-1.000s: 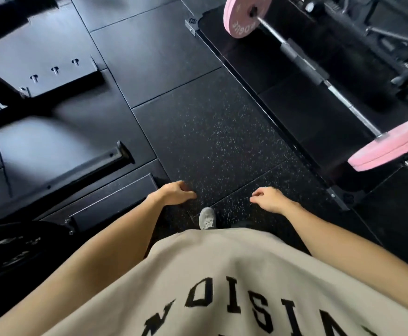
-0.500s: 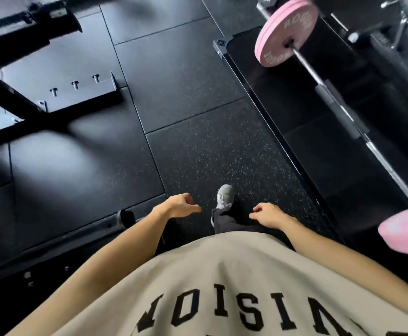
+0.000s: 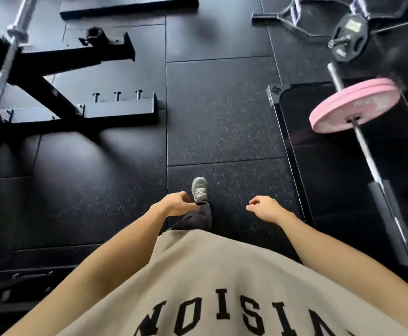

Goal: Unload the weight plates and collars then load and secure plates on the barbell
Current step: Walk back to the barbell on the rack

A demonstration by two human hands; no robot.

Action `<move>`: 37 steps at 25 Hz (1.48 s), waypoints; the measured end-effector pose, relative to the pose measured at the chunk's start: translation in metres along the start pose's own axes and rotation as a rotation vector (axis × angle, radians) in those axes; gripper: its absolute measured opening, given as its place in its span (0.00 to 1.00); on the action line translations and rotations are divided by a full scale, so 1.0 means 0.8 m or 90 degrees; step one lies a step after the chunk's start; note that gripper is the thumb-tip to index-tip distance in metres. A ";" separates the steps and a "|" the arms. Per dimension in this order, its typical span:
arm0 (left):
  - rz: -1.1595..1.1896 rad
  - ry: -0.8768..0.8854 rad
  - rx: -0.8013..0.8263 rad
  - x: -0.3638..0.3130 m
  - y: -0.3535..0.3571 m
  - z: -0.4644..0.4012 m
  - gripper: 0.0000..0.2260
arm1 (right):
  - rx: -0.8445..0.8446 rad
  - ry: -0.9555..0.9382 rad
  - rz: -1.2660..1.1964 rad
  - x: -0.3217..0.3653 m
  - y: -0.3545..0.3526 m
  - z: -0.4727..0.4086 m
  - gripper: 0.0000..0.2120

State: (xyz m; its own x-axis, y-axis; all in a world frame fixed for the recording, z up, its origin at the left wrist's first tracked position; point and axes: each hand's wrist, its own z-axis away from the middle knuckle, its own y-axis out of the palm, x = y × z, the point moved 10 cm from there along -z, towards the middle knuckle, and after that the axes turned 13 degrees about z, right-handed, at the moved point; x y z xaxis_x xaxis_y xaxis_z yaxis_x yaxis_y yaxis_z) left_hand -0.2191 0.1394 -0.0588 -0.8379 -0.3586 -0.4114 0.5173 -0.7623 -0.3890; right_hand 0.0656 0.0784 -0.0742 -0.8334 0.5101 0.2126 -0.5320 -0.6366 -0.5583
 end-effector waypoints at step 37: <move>0.098 -0.051 -0.061 -0.542 -0.900 -0.707 0.24 | 0.035 -0.078 0.173 0.563 -0.918 -0.791 0.11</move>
State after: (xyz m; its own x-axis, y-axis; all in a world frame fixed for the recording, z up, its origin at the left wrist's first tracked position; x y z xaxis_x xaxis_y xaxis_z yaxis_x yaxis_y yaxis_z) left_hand -0.1295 1.1482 -0.0666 -0.7569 -0.5117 -0.4065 0.6513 -0.6418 -0.4049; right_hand 0.1752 1.1415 -0.0758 -0.9564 0.2453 0.1584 -0.2915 -0.7724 -0.5643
